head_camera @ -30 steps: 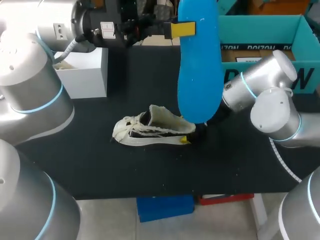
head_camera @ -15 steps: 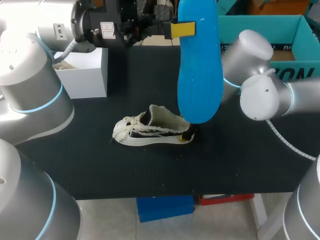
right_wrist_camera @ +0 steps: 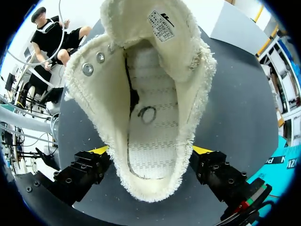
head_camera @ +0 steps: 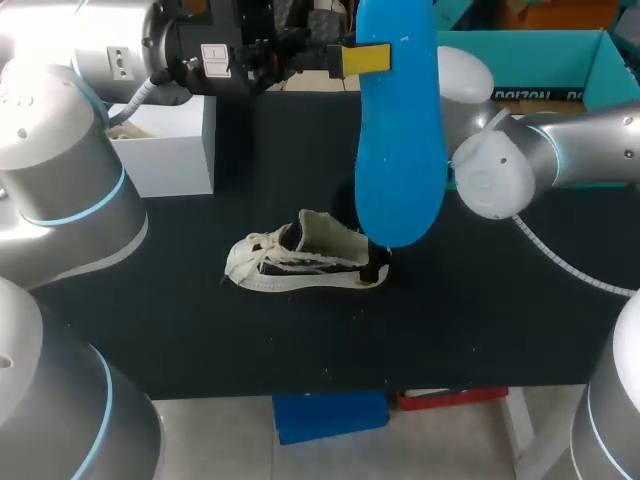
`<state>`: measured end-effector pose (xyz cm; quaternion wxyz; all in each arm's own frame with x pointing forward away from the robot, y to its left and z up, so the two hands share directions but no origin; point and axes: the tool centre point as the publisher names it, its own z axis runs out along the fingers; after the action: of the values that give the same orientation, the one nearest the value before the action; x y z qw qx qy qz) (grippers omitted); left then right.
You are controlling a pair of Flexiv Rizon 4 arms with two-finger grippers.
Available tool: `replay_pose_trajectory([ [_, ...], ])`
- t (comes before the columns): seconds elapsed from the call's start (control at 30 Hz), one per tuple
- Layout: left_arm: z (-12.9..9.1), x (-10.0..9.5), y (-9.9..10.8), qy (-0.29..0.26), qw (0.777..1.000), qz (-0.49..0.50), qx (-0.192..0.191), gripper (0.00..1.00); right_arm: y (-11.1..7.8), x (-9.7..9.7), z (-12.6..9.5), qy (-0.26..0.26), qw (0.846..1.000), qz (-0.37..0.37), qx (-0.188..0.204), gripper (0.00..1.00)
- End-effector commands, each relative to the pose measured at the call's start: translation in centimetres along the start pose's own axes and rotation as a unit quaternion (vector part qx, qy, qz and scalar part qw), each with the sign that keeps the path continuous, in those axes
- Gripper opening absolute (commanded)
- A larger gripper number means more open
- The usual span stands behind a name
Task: Take the shoe out of the shoebox, open the shoe tongue, remove and reinsert the insole, then place the shoe into the shoebox
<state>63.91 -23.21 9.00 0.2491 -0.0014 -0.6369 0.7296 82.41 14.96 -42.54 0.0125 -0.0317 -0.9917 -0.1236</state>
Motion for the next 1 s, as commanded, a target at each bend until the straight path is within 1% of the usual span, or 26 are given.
replay_pose_trajectory([
  [0.03, 0.13, 0.02, 0.09, -0.001, 1.0, 0.0, 0.0, 0.0, 0.32, 0.01, -0.19, -0.009, 0.999, -0.014, 0.043, 1.0],
  [0.17, 0.13, 0.02, 0.09, -0.001, 1.0, 0.0, 0.0, 0.0, 0.32, -0.12, -0.25, -0.011, 0.998, -0.042, 0.047, 1.0],
  [0.23, 0.13, 0.02, 0.09, -0.001, 1.0, 0.0, 0.0, 0.0, 0.47, -0.19, -0.25, -0.005, 0.998, -0.048, 0.051, 1.0],
  [0.33, 0.13, 0.02, 0.09, -0.001, 1.0, 0.0, 0.0, 0.0, 0.48, -0.23, -0.19, 0.001, 0.997, -0.047, 0.057, 1.0],
  [0.57, 0.13, 0.02, 0.09, -0.001, 1.0, 0.0, 0.0, 0.0, 0.32, -0.25, 0.04, 0.001, 0.994, -0.051, 0.098, 1.0],
  [0.8, 0.13, 0.02, 0.09, -0.001, 1.0, 0.0, 0.0, 0.0, 0.59, -0.08, -0.09, -0.001, 0.993, -0.052, 0.106, 1.0],
  [0.87, 0.13, 0.02, 0.09, -0.001, 1.0, 0.0, 0.0, 0.0, 0.53, 0.02, -0.13, -0.002, 0.993, -0.055, 0.104, 1.0],
  [1.0, 0.13, 0.02, 0.09, -0.001, 1.0, 0.0, 0.0, 0.0, 0.3, 0.12, -0.21, -0.011, 0.996, -0.075, 0.048, 1.0],
])
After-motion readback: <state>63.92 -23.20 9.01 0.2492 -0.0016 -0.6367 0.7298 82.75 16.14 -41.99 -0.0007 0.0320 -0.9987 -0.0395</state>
